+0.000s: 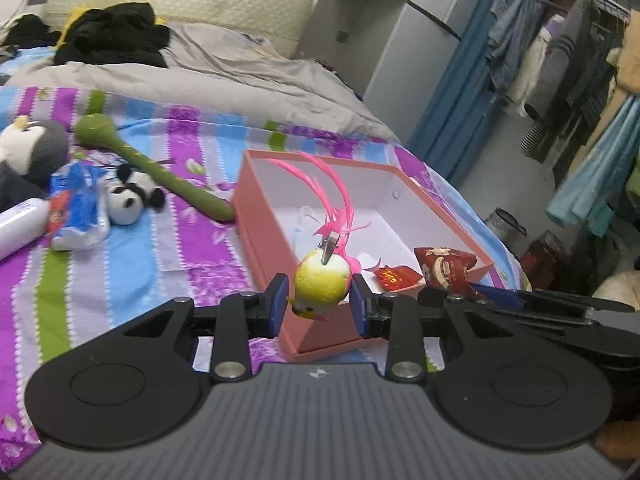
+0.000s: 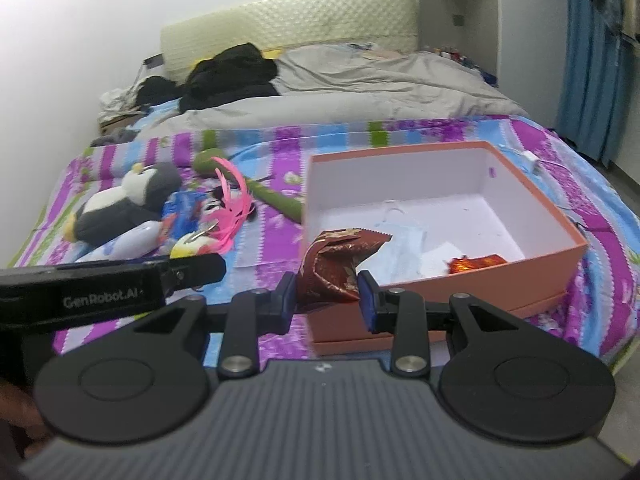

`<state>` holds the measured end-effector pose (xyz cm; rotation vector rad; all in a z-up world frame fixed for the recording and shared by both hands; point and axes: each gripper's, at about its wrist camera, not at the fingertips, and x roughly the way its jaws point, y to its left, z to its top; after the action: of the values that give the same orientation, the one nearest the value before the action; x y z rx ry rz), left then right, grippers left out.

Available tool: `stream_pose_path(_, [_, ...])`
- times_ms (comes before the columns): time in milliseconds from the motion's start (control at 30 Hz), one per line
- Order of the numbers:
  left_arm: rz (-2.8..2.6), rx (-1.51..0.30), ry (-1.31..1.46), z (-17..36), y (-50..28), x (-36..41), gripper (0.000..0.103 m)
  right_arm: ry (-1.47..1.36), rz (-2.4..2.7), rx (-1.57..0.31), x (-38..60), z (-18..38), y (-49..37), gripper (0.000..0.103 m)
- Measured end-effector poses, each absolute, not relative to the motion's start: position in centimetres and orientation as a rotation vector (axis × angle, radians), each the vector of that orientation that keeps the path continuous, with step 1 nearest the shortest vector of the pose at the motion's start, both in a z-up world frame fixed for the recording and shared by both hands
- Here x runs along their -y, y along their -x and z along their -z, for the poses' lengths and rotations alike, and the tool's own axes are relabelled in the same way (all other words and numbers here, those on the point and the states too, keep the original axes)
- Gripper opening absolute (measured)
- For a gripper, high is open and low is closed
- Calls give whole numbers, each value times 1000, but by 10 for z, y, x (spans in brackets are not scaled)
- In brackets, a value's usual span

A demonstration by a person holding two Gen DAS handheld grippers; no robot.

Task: Organize soft objects
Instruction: 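Lower the chick toy into the box and open the left gripper while the right releases the brown packet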

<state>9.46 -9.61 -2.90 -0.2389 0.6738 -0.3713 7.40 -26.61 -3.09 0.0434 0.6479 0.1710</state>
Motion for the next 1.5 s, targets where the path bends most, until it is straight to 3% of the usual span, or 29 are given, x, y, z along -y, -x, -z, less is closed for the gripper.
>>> stream_pose_path(1100, [447,-945,99,104,-323,212,40,-153,-68,-863,363,112,-261,38])
stream_pose_path(1233, [434,-959,84,109,-325,217,42,-185,-71,-888,371,120,-267,54])
stream_pose_path(1500, [422,-925,85,96,-311,209,43,-184,-61,-868,374,113,-260,54])
